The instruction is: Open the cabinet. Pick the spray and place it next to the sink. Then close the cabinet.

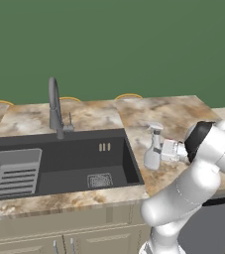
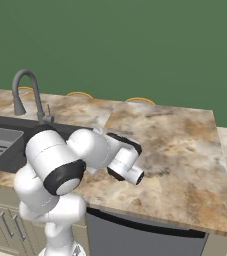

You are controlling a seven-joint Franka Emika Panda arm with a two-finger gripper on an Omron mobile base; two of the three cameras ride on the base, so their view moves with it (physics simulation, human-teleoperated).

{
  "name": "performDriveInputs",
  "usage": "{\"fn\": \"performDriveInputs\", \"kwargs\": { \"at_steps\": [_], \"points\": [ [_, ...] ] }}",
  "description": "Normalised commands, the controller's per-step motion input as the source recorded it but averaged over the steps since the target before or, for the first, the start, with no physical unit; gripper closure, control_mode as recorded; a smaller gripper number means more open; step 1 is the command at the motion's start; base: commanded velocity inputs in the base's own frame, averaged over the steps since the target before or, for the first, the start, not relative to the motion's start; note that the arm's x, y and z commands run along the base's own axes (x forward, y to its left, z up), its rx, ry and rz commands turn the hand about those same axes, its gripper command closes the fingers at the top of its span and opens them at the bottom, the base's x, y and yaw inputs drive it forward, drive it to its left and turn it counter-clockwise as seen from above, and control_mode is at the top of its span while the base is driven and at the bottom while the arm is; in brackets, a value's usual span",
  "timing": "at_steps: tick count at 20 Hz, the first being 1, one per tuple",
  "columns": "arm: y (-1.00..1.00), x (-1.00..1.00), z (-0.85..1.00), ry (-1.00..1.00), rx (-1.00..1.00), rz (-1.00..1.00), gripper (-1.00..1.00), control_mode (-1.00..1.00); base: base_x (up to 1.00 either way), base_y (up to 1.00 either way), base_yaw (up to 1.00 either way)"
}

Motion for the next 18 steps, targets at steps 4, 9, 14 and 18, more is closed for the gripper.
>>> {"fn": "performDriveInputs", "kwargs": {
  "at_steps": [4, 9, 14, 18],
  "points": [
    [0.00, -0.10, 0.00, -0.03, 0.00, 0.00, -1.00, -1.00, 0.00, 0.00, 0.00],
    [0.00, -0.44, 0.00, -0.11, 0.00, 0.01, -1.00, -1.00, 0.00, 0.00, 0.00],
    [0.00, -0.58, 0.04, -0.08, 0.00, 0.02, -1.00, -1.00, 0.00, 0.00, 0.00],
    [0.02, -0.40, 0.08, -0.02, -0.03, 0.04, -1.00, -1.00, 0.00, 0.00, 0.00]
  ]
}}
